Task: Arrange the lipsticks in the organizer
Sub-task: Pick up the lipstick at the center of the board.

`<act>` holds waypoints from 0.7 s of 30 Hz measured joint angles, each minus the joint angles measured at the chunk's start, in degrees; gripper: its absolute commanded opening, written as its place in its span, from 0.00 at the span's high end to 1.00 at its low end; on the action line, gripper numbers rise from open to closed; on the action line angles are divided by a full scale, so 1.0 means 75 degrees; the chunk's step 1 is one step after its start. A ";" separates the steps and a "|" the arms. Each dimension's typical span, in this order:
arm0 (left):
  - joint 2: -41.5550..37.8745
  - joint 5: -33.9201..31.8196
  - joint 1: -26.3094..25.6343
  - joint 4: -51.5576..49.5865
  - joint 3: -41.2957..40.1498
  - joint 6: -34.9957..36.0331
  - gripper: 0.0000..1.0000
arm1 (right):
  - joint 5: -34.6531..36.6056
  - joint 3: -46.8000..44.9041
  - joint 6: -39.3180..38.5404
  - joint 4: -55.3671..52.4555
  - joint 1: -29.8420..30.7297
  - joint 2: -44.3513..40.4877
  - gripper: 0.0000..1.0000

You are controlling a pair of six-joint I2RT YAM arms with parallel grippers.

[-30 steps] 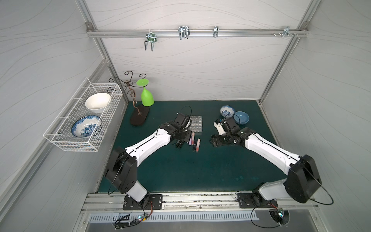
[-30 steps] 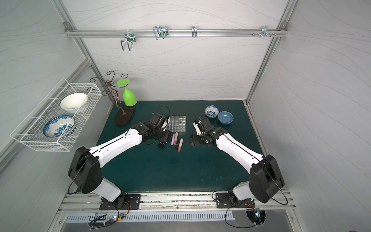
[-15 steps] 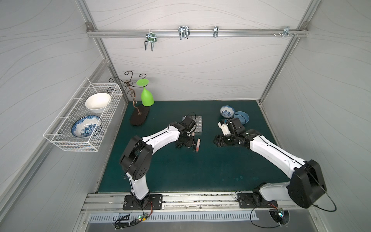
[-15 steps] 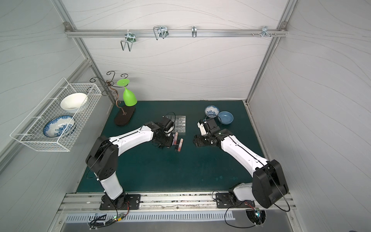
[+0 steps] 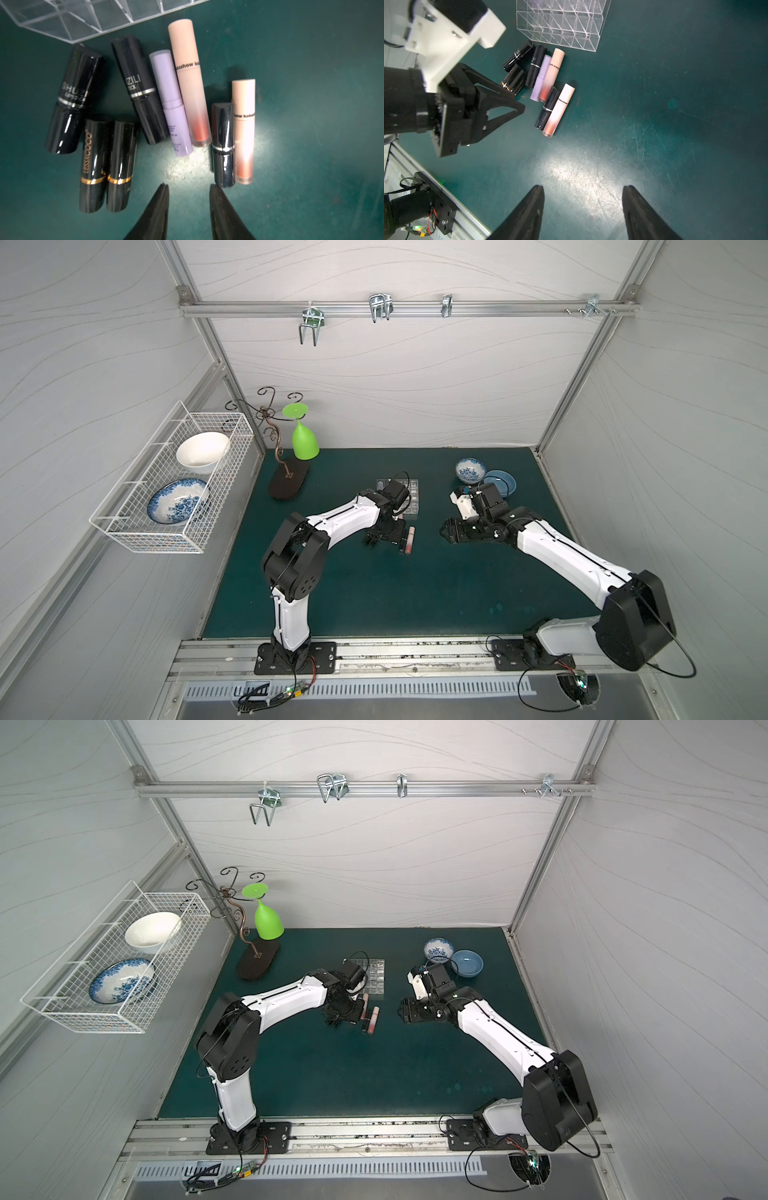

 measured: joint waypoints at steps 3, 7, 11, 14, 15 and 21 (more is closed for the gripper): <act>0.0187 0.0000 0.0000 0.0006 0.0082 -0.0029 0.63 | -0.0050 0.0000 0.0000 0.0009 0.0000 0.0006 0.36; 0.0440 -0.0003 0.0003 -0.0026 0.0227 -0.0067 0.65 | -0.0111 0.0000 0.0000 0.0032 0.0000 0.0044 0.37; 0.0664 -0.0003 0.0012 -0.0070 0.0434 -0.0082 0.67 | -0.0160 0.0000 0.0000 0.0055 0.0000 0.0099 0.38; 0.0778 -0.0003 0.0038 -0.0099 0.0571 -0.0085 0.68 | -0.0187 0.0000 0.0000 0.0064 0.0000 0.0114 0.38; 0.0801 -0.0003 0.0041 -0.0108 0.0606 -0.0082 0.68 | -0.0192 -0.0003 -0.0003 0.0067 0.0000 0.0122 0.37; 0.0831 -0.0006 0.0087 -0.0163 0.0699 -0.0085 0.67 | -0.0198 0.0000 -0.0003 0.0076 0.0000 0.0149 0.38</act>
